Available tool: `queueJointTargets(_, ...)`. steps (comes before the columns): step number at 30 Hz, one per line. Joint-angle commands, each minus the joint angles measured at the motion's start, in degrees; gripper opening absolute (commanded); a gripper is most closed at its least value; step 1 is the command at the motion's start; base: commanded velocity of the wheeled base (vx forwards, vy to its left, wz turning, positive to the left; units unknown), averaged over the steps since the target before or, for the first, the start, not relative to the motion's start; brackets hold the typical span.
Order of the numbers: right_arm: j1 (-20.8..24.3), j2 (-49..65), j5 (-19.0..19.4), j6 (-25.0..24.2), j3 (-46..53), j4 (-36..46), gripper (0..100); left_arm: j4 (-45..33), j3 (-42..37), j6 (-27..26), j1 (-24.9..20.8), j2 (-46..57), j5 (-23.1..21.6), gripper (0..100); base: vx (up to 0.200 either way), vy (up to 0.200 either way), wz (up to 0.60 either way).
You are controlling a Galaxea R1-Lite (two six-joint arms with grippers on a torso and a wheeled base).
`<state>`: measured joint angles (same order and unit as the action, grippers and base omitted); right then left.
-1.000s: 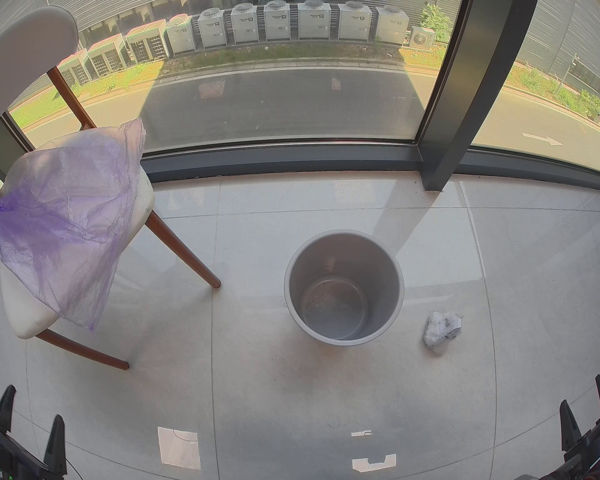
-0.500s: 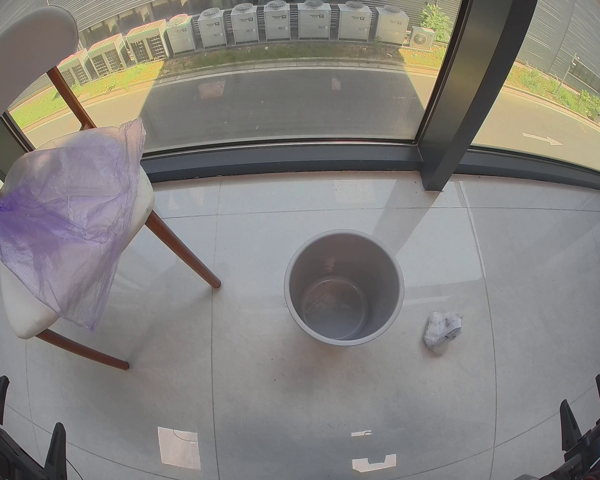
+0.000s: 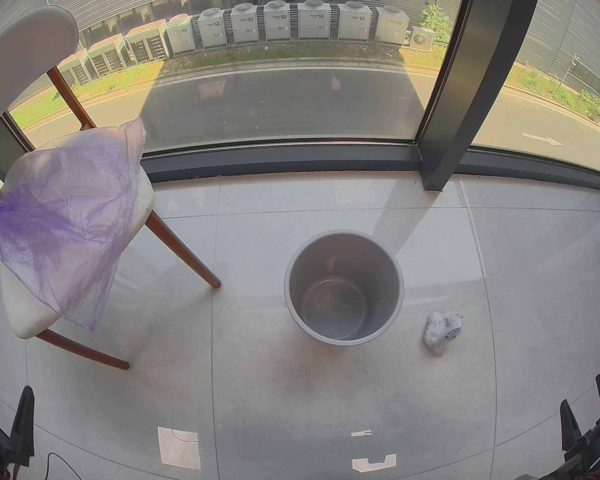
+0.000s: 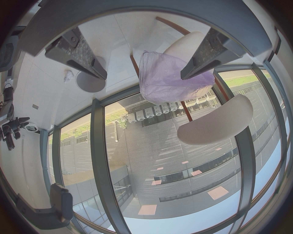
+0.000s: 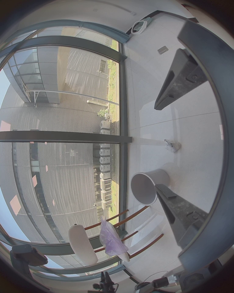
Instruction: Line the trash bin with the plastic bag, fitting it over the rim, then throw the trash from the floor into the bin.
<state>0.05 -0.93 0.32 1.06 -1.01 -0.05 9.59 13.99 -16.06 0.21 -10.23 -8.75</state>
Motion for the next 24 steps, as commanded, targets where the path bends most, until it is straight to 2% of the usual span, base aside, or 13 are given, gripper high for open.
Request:
queueJointTargets(1,0.04,0.93,0.03,-0.01,1.01,-0.04,100,1.39,7.01,-1.70,-0.30,-14.38,0.23,100,0.000,0.000,0.00)
queueJointTargets(9,0.04,0.93,0.12,-0.01,1.01,-0.04,100,1.92,18.26,-1.00,-0.30,-29.59,0.05,100,0.000,0.000,0.00)
queueJointTargets(15,0.04,0.93,0.12,-0.36,1.01,-0.04,100,1.92,21.07,-0.91,-0.38,-35.30,-0.56,100,0.000,0.000,0.00)
queueJointTargets(20,0.04,0.93,0.12,-0.36,1.01,-0.04,100,1.92,21.43,-0.91,-0.73,-38.38,-8.12,100,0.000,0.000,0.00)
queueJointTargets(24,0.04,0.93,0.12,-0.27,1.01,-0.04,100,1.92,21.43,-0.91,-0.91,-41.36,-11.90,100,0.000,0.000,0.00)
